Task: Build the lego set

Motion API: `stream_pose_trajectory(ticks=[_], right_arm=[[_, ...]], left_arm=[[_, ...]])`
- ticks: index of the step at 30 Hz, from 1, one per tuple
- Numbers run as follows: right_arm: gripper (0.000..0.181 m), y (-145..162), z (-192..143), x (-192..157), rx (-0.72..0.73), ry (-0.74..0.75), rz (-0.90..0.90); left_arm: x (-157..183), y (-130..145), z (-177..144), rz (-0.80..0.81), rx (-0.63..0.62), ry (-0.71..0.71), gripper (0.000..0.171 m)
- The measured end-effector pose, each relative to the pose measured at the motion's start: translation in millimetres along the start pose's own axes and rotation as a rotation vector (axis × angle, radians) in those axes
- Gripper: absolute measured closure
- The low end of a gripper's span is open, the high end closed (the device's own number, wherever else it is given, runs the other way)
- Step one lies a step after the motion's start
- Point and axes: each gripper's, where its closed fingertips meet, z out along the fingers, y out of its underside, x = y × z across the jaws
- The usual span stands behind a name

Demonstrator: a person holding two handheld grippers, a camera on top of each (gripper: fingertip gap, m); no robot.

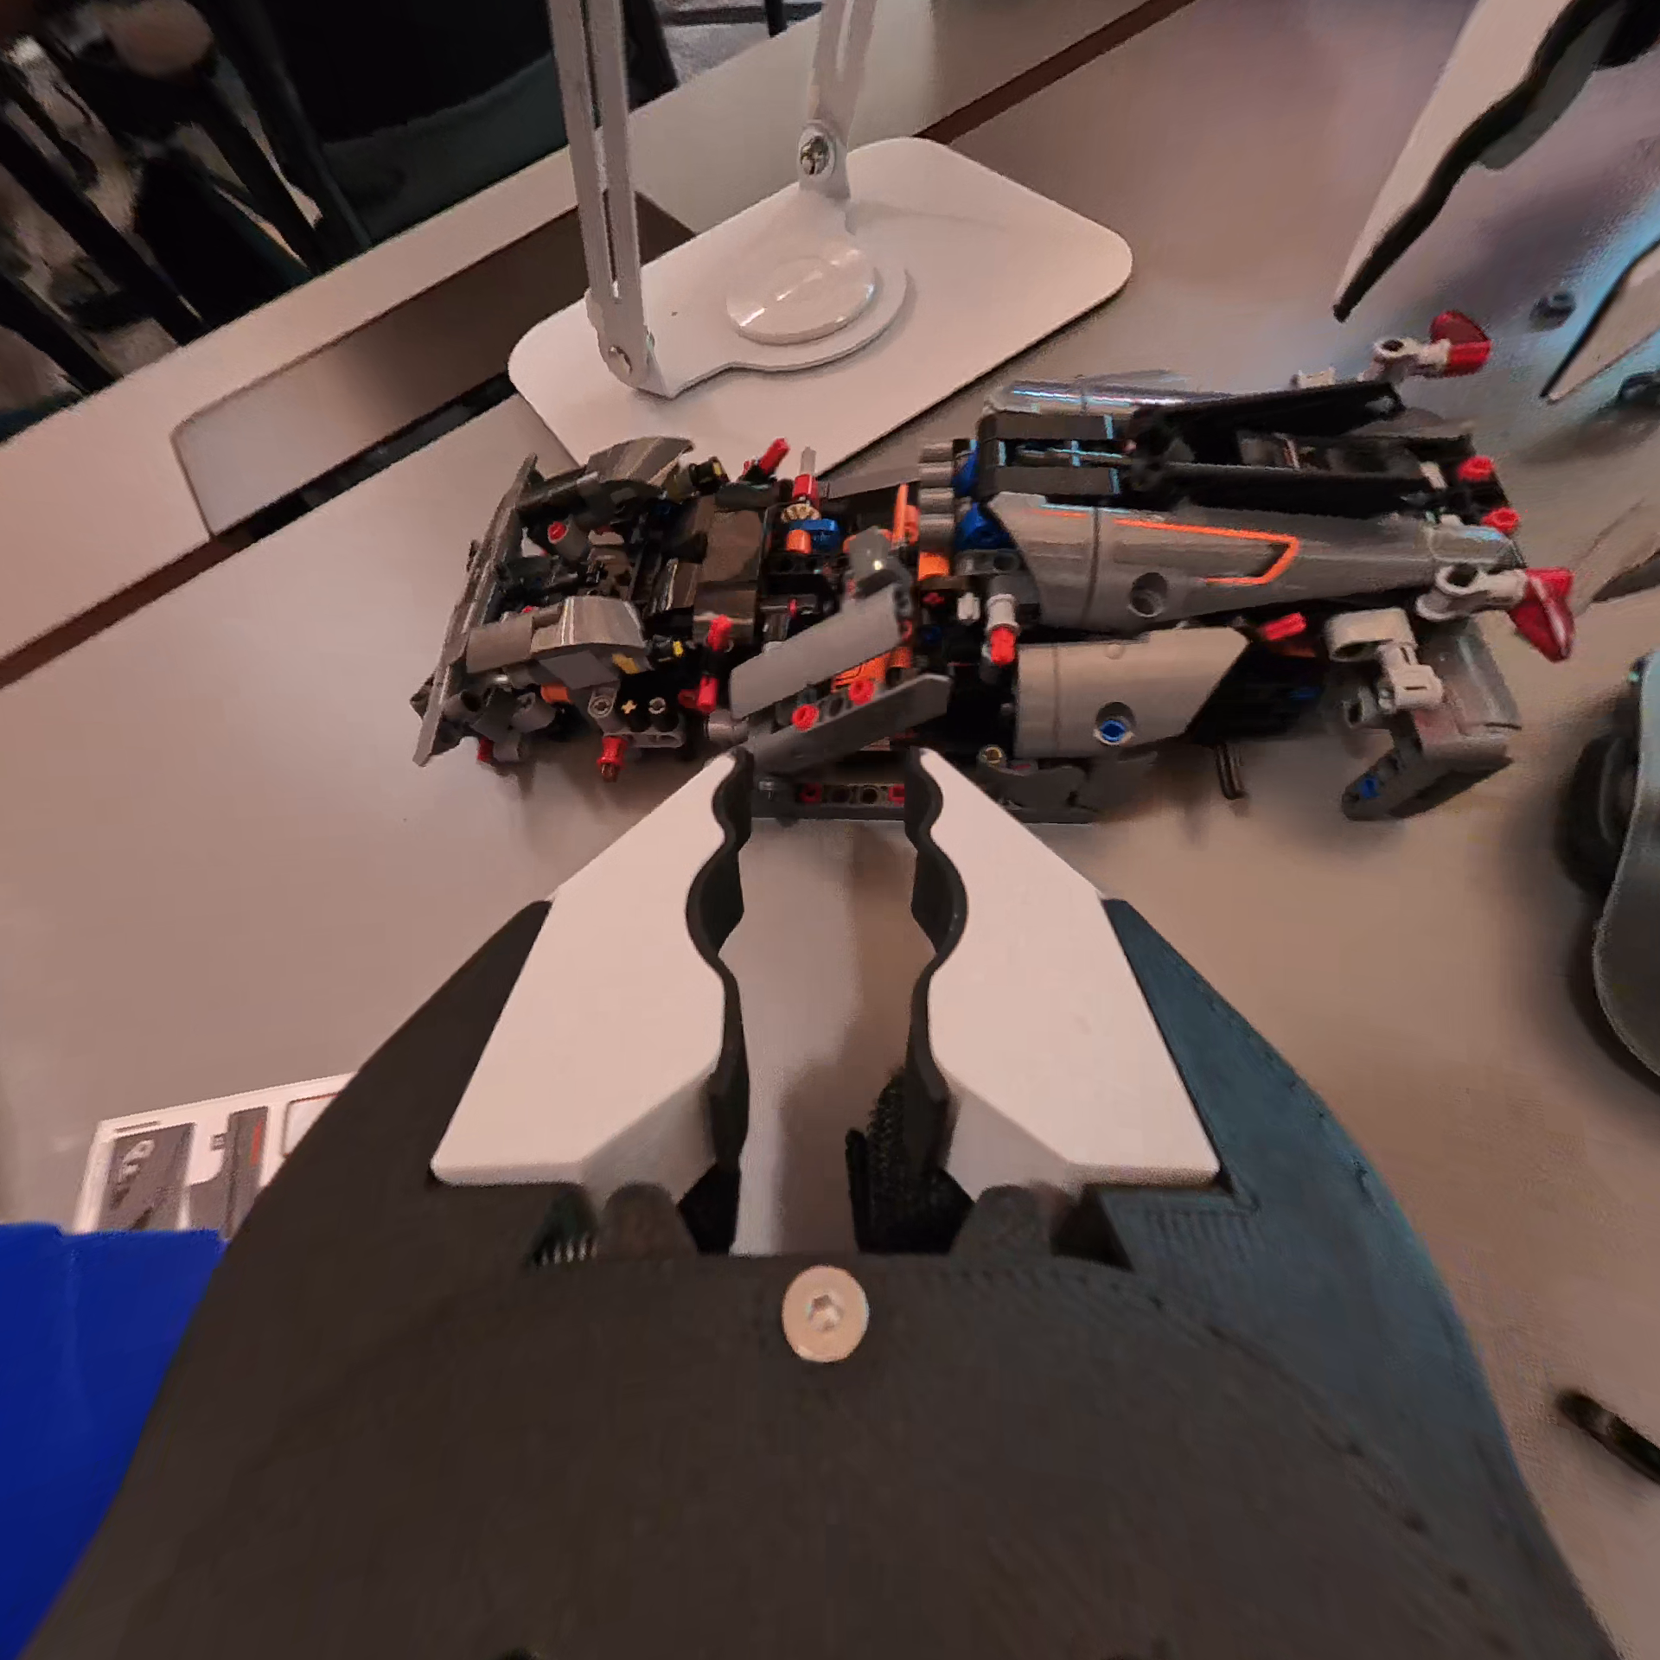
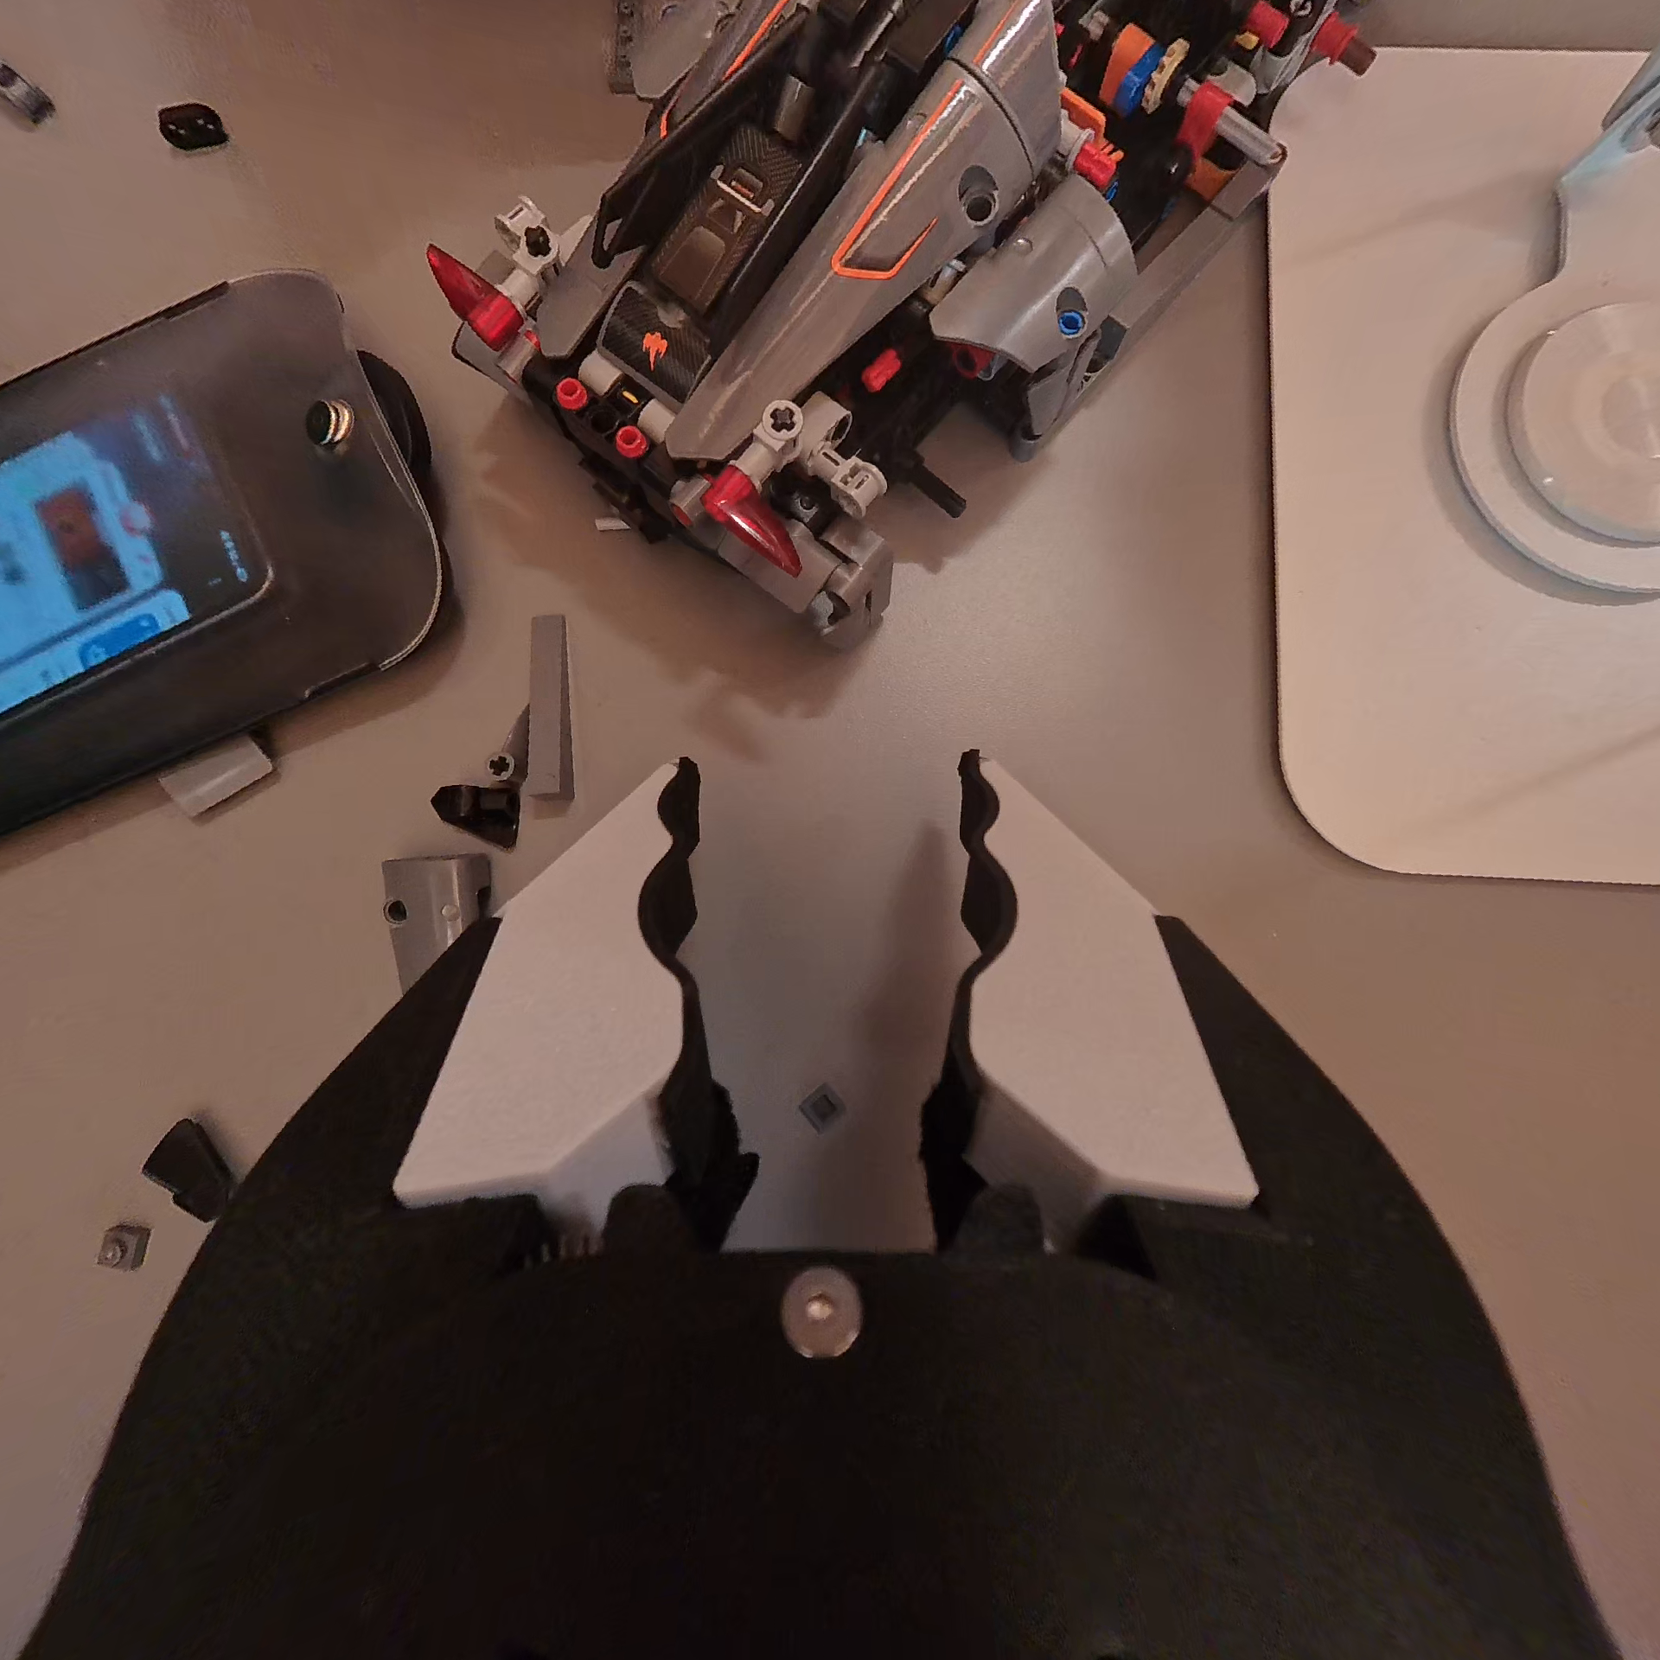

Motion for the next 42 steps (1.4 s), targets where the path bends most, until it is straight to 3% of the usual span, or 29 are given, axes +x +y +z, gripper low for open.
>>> stream_pose_trajectory(ticks=[6, 9, 14, 22, 42], right_arm=[[0.124, 0.2, 1.7, -2.0, -0.006, -0.003, -0.005], [0.124, 0.3, 1.2, -1.3, -0.005, -0.001, -0.004], [0.124, -1.2, -0.7, -0.8, 0.0, 0.003, -0.006], [0.124, -1.8, -0.3, -1.7, 0.0, 0.0, -0.007], [0.124, -2.3, 0.3, -2.6, 0.0, -0.004, -0.009]], left_arm=[[16.1, -34.5, -11.9, 0.093, 0.086, -0.02, 0.149], [17.0, -40.7, -7.4, 0.094, 0.049, -0.007, 0.151], [10.1, -27.8, 7.2, 0.139, -0.063, -0.06, 0.162], [16.6, -23.5, 11.3, 0.23, -0.104, -0.103, 0.164], [25.3, -15.7, 10.6, 0.142, -0.061, -0.071, 0.165]])
